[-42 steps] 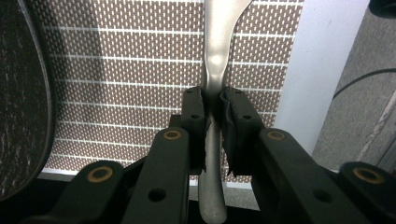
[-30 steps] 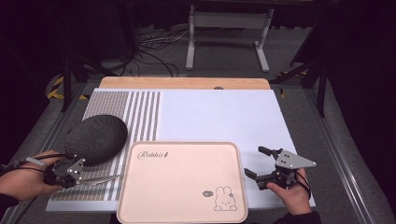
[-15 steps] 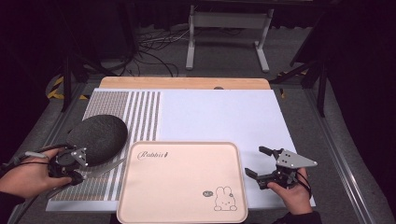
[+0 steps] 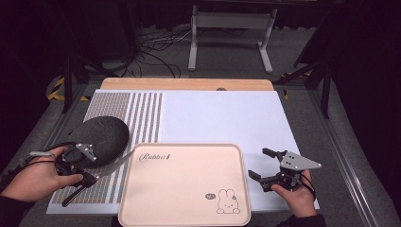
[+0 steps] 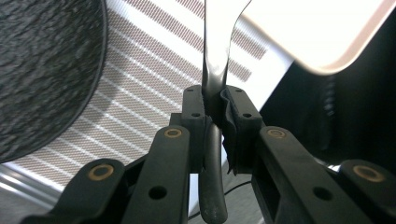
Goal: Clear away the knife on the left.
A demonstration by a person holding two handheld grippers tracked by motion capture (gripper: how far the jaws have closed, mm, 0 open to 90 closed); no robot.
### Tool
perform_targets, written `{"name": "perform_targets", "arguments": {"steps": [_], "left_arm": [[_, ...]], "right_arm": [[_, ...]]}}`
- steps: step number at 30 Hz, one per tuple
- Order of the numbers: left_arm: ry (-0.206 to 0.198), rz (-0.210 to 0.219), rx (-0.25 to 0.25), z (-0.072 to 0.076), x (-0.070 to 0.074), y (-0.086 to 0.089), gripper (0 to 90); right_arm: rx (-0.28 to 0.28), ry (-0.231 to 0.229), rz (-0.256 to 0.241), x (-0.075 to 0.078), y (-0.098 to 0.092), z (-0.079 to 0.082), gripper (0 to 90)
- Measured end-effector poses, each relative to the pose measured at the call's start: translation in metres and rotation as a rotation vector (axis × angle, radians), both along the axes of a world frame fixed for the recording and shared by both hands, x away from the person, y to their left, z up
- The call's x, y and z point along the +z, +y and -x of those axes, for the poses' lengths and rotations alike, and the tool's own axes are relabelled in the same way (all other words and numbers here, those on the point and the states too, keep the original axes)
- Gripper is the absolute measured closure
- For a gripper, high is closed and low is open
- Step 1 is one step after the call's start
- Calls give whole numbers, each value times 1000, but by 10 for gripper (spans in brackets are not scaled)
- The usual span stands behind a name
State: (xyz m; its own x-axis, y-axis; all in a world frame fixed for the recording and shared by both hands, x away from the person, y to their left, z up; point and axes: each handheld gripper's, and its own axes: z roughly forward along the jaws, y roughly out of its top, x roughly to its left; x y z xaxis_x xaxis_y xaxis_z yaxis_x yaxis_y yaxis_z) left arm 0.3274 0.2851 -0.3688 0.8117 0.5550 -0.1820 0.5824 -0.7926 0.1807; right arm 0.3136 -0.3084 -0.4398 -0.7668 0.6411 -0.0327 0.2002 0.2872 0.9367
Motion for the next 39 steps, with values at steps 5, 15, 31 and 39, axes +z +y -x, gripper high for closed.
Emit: {"name": "perform_targets", "arguments": {"steps": [5, 15, 31, 39], "left_arm": [[6, 14, 36, 0, 0, -5, 802], [39, 104, 67, 0, -3, -26, 801], [57, 160, 28, 1, -16, -60, 802], [68, 184, 52, 1, -25, -72, 802]], "right_arm": [[0, 1, 1, 0, 0, 0, 45], [1, 3, 2, 0, -1, 0, 45], [5, 1, 6, 0, -1, 0, 45], [3, 2, 6, 0, -2, 0, 45]]}}
